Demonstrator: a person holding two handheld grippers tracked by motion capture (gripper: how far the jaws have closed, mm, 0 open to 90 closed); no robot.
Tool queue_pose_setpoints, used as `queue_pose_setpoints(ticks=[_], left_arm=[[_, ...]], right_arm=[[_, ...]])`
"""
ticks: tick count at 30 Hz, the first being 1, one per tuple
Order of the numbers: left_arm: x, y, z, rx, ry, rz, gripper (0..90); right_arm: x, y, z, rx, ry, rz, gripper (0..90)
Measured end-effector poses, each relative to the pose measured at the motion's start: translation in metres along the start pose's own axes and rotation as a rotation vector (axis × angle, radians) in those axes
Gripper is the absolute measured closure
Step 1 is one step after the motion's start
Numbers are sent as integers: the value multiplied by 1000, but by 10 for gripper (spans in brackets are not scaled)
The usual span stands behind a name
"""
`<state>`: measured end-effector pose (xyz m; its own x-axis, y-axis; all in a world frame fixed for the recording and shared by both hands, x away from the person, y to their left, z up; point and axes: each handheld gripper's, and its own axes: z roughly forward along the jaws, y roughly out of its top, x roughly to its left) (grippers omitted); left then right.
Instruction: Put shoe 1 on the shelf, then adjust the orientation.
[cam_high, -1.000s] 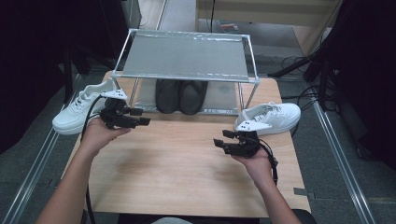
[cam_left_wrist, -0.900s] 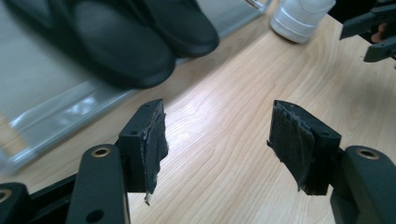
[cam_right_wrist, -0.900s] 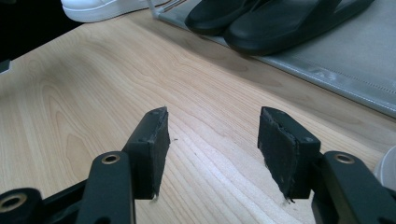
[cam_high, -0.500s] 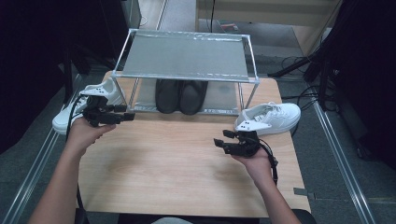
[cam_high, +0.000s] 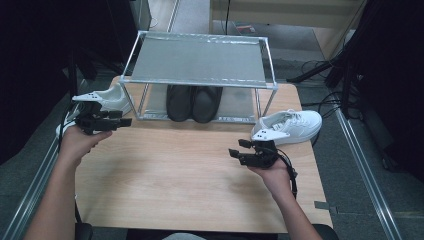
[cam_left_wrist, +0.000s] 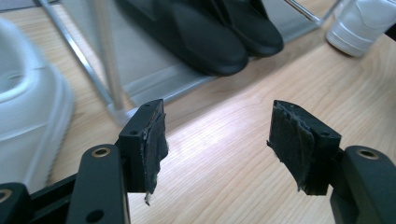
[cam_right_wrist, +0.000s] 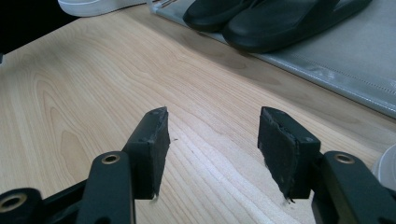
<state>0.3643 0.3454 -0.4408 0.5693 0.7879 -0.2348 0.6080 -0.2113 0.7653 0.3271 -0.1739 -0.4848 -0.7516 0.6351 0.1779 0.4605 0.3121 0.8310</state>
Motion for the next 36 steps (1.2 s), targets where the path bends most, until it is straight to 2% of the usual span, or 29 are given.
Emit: queue_pose_setpoints(ticks=[5,12,16,21,23,26,31,36], left_arm=[[12,-4,-11,-16,12,-34,366],[29,-9,-21,-31,53,-86,364],[39,-8,-25,-29,86,-91,366],[55,-4,-25,-40,140,-128,379],[60,-3,-24,-40,141,-119,378],[71,2,-21,-25,171,-134,378],[85,14,-18,-18,219,-118,394],[99,18,-10,-14,226,-140,406]], right_arm=[[0,0,0,3,-1,-3,446],[0,0,3,9,0,-5,446],[1,-1,2,17,-11,-16,446],[-1,-3,2,32,-25,-16,445],[-1,-4,1,39,-32,-19,445],[1,-7,-1,46,-45,-24,444],[1,-9,-5,37,-63,-23,444],[1,-13,-7,52,-77,-25,444]])
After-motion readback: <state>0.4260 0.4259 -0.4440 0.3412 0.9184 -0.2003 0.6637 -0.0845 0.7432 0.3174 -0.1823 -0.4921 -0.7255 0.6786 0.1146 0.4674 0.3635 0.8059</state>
